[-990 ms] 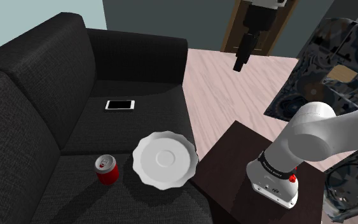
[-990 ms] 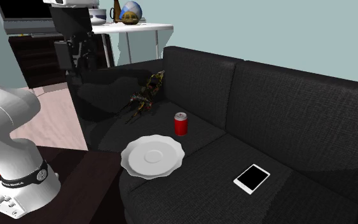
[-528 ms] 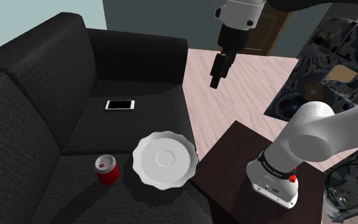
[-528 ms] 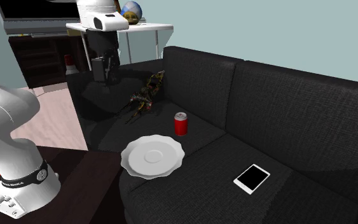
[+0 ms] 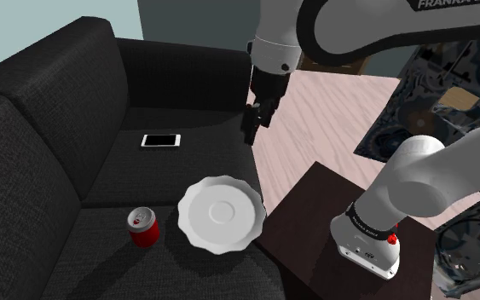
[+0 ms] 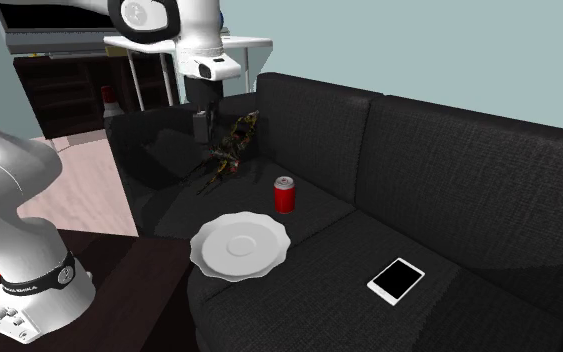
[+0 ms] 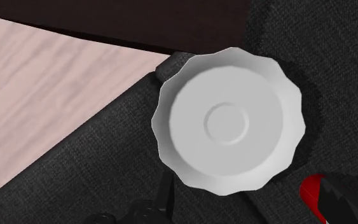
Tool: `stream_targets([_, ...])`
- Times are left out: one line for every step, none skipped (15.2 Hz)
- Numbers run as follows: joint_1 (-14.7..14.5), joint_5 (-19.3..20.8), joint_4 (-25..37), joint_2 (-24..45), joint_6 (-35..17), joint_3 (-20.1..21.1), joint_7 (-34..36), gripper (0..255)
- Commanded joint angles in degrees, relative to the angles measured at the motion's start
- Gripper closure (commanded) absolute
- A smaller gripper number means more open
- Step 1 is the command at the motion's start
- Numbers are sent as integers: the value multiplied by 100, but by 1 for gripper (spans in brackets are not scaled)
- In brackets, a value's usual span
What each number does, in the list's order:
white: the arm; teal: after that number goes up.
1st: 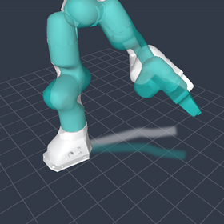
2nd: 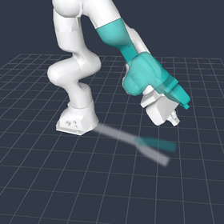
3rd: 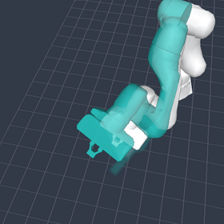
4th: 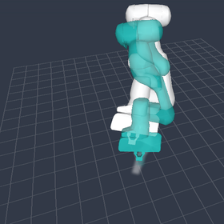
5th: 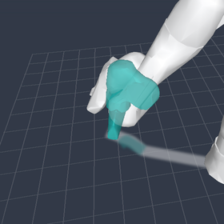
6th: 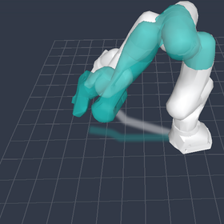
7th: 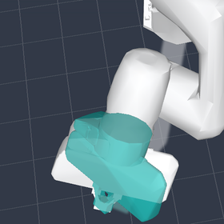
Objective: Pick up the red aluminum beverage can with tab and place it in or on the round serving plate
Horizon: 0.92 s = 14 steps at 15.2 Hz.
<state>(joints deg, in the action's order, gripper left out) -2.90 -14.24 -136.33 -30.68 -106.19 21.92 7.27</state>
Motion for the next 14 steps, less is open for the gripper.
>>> stream_targets([-2,7,93,392,-344,256,206,0])
stream_targets([0,28,143,576,-492,375,307,0])
stream_targets([4,61,200,766,-638,493,414,0])
stream_targets([12,106,265,963,-781,612,526,0])
stream_targets([20,165,336,1166,-921,728,645,0])
stream_targets([29,239,415,1377,-1057,842,772,0])
stream_targets([41,329,501,1594,-1188,956,905,0])
stream_targets([51,436,593,1819,-1313,1066,1048,0])
stream_targets([56,561,693,2051,-1433,1169,1199,0])
stream_targets([59,704,800,2290,-1546,1267,1360,0])
stream_targets([56,865,915,2536,-1650,1357,1530,0])
stream_targets([42,1044,1038,2789,-1744,1435,1708,0])
stream_targets([14,1238,1169,3047,-1828,1496,1892,0])
stream_targets([-28,1443,1308,3310,-1900,1541,2080,0])
